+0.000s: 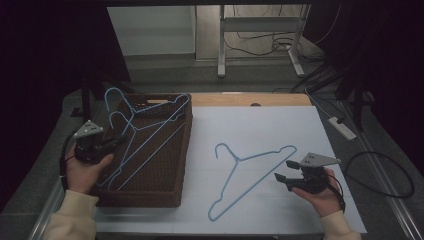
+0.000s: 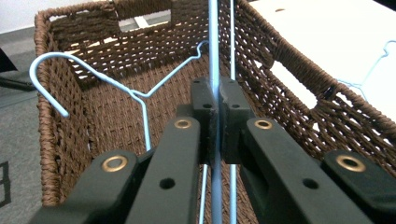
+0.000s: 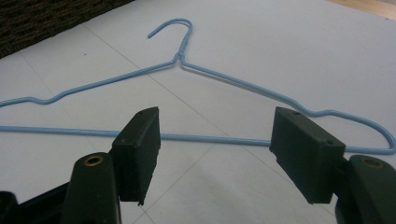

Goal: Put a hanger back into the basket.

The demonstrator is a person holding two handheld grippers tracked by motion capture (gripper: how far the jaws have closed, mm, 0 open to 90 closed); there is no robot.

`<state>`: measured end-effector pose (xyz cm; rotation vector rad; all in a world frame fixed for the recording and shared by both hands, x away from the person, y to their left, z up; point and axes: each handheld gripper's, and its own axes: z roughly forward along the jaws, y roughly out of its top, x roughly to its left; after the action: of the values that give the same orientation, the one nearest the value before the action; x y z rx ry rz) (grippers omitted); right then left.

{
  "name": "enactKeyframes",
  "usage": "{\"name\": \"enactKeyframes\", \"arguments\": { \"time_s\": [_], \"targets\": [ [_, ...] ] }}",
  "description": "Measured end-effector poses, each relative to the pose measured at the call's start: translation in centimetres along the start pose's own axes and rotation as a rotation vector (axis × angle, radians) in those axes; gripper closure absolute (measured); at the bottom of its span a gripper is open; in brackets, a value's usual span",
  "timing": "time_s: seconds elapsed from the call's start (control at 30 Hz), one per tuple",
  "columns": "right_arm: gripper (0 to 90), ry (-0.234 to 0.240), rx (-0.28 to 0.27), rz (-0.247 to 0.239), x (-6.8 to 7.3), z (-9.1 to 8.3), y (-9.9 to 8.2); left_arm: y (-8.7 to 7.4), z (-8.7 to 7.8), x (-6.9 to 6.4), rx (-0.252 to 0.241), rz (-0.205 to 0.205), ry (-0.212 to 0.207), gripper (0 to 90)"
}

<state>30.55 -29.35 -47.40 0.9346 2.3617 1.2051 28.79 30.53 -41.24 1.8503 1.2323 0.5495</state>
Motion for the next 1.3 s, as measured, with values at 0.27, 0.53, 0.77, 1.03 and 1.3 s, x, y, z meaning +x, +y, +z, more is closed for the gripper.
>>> {"name": "enactKeyframes", "arguments": {
  "time_s": [0.27, 0.53, 0.77, 1.03, 1.3],
  "targets": [
    [34.0, 0.002, 0.002, 0.001, 0.0, 0.1, 0.0, -0.3, 1.1, 0.2, 0.056, 0.005, -0.009, 86.7],
    [34.0, -0.002, 0.008, -0.004, 0.0, 0.1, 0.0, -0.6, 2.4, 0.1, 0.104, 0.023, -0.028, 86.7],
    [34.0, 0.0, 0.009, -0.005, 0.0, 0.1, 0.0, -0.9, 3.9, 0.0, 0.157, 0.025, -0.04, 86.7],
    [34.0, 0.0, 0.01, -0.003, 0.0, 0.1, -0.1, -1.1, 4.7, 0.2, 0.208, 0.011, -0.034, 86.6],
    [34.0, 0.0, 0.013, -0.006, 0.0, 0.2, -0.1, -1.4, 5.7, 0.7, 0.317, -0.015, 0.031, 86.1]
  ]
}}
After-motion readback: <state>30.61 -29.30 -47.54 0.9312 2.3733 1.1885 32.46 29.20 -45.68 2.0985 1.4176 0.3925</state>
